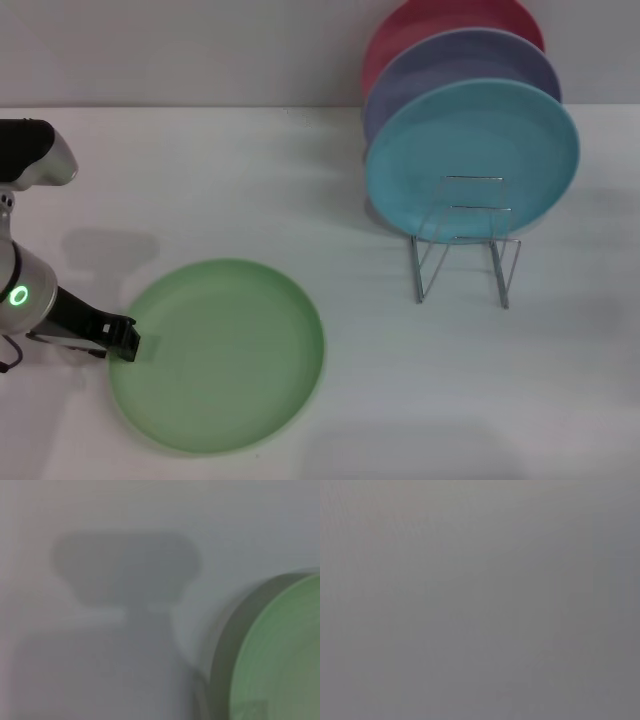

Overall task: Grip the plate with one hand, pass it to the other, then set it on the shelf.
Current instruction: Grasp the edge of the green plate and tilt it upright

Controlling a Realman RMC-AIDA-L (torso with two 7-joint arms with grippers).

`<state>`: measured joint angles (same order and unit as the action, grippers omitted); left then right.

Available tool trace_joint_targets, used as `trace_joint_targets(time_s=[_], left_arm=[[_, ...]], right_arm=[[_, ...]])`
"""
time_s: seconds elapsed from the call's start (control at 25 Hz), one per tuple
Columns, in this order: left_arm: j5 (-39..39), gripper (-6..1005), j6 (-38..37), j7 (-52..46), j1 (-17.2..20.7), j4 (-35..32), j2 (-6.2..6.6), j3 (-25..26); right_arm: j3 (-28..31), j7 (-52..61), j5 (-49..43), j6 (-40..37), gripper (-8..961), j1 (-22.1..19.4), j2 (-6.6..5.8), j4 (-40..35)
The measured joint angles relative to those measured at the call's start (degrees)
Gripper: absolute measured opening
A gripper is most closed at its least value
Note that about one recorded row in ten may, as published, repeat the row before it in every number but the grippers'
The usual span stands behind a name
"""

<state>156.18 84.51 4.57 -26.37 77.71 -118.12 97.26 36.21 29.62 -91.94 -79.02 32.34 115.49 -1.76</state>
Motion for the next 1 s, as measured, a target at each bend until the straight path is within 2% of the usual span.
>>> trace_joint_targets(time_s=[0.4,0.64,1.0], left_arm=[[0.66,313,-0.32,0.13,-0.03,0.01,0.0,-0.24],[0.86,230,-0.4,0.16,-0.21,-0.03,0.0,-0.34],[0.89,202,-0.37,0.72,-0.33,-0.09,-0.07,-0.94]], right_arm=[[0.0,0.0,0.0,0.0,723,0.18,0.0,0.0],[0.0,-0.01,0.0,0.0,723,0.22,0.0,0.0],[0.0,-0.01,0.0,0.0,723,0.28,0.0,0.08]])
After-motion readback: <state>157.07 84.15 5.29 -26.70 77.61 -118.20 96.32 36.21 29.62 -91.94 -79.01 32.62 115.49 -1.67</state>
